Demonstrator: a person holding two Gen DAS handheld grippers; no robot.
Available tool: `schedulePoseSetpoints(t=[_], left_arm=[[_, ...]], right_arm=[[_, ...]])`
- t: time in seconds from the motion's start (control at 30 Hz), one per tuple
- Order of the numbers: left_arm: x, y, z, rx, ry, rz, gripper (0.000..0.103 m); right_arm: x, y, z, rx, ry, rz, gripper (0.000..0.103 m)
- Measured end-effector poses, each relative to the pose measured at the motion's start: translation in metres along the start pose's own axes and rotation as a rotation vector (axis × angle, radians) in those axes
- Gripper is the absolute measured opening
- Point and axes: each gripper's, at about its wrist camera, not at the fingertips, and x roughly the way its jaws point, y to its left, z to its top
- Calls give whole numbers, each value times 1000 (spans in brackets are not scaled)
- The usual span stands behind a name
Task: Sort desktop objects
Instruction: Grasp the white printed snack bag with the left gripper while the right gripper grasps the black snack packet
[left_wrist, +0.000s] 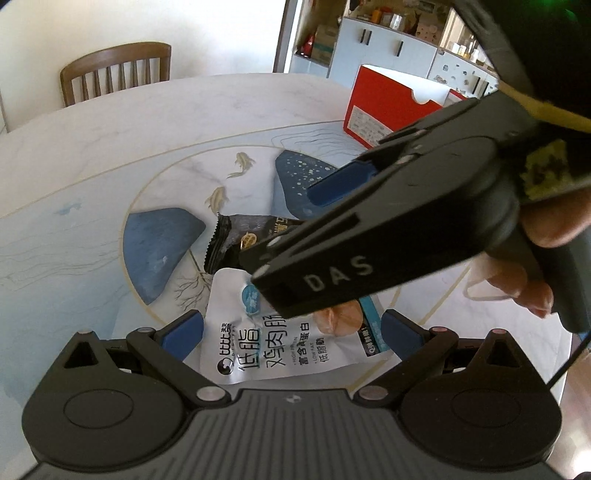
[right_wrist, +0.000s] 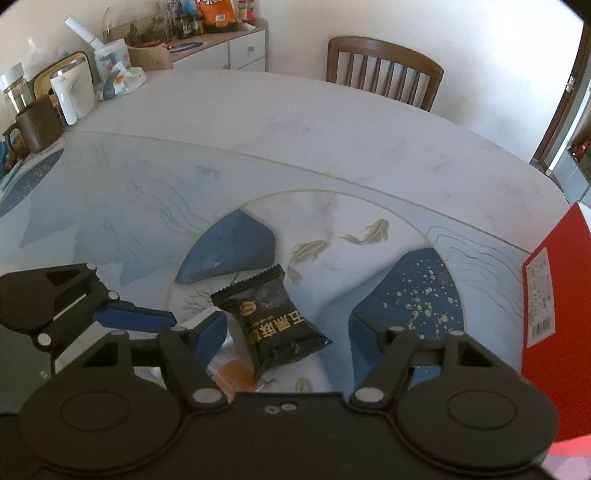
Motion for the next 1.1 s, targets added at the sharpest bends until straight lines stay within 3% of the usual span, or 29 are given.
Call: schedulePoseSetpoints(t=[0.57, 0.8, 1.03, 1.1], left_arm=[[18, -19, -3, 135, 17, 79, 103], [19, -18, -3, 145, 10, 84, 101], [12, -14, 1, 112, -14, 85, 72], [11, -11, 4, 94, -12, 75, 71]], right_arm=[[23, -10, 4, 23, 61, 35, 47], [23, -13, 2, 34, 56, 39, 40], [20, -21, 0, 57, 53, 30, 37], [17, -23, -1, 63, 49, 23, 36]])
